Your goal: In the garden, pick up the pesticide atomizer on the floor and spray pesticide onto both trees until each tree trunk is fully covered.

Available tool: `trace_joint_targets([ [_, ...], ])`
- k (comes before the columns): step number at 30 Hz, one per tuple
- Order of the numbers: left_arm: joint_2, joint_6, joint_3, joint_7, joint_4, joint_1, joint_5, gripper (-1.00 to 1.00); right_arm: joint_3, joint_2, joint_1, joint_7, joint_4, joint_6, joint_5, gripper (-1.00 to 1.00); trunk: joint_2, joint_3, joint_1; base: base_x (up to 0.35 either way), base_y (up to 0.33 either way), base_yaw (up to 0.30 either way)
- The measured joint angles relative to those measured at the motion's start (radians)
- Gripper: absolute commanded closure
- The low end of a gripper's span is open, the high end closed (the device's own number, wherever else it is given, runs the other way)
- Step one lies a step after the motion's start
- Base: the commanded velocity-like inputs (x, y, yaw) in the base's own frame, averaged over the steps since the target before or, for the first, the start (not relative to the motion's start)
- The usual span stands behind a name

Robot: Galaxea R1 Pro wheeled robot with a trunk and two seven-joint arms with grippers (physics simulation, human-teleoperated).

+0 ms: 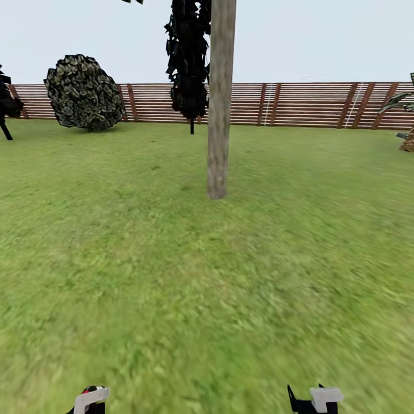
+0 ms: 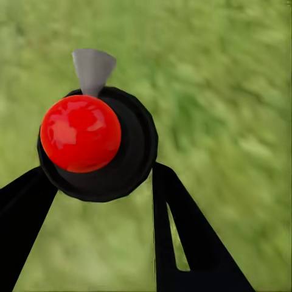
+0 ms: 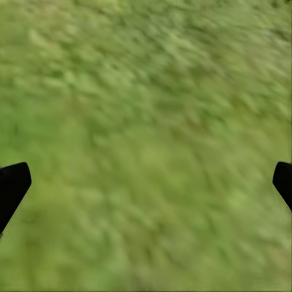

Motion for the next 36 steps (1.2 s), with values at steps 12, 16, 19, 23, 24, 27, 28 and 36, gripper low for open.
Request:
trace_joint_targets([
  [12,-0.001,0.0,0.0,0.0,0.0,0.0,0.0,1.0,0.0,0.0,0.0,0.0,0.0,0.0,0.0,-1.0,0.0,0.0,0.0,0.339,0.0,0.0],
  [16,-0.001,0.0,0.0,0.0,0.0,0.0,0.0,1.0,0.0,0.0,0.0,0.0,0.0,0.0,0.0,-1.0,0.0,0.0,0.0,0.339,0.0,0.0],
  [19,0.0,0.0,0.0,0.0,0.0,0.0,0.0,1.0,0.0,0.0,0.0,0.0,0.0,0.0,0.0,-1.0,0.0,0.0,0.0,0.339,0.0,0.0],
  [23,0.0,0.0,0.0,0.0,0.0,0.0,0.0,1.0,0.0,0.0,0.0,0.001,0.0,0.0,0.0,-1.0,0.0,0.0,0.0,0.338,0.0,0.0],
  [24,0.0,0.0,0.0,0.0,0.0,0.0,0.0,1.0,0.0,0.0,0.0,0.0,0.0,0.0,0.0,-1.0,0.0,0.0,0.0,0.338,0.0,0.0],
  [27,-0.001,0.0,0.0,0.0,0.0,0.0,0.0,1.0,0.0,0.0,0.0,0.0,0.0,0.0,0.0,-1.0,0.0,0.0,0.0,0.338,0.0,0.0],
  [28,-0.001,0.0,0.0,0.0,0.0,0.0,0.0,1.0,0.0,0.0,0.0,0.0,0.0,0.0,0.0,-1.0,0.0,0.0,0.0,0.339,0.0,0.0],
  [36,-0.001,0.0,0.0,0.0,0.0,0.0,0.0,1.0,0.0,0.0,0.0,0.0,0.0,0.0,0.0,-1.0,0.0,0.0,0.0,0.339,0.0,0.0],
])
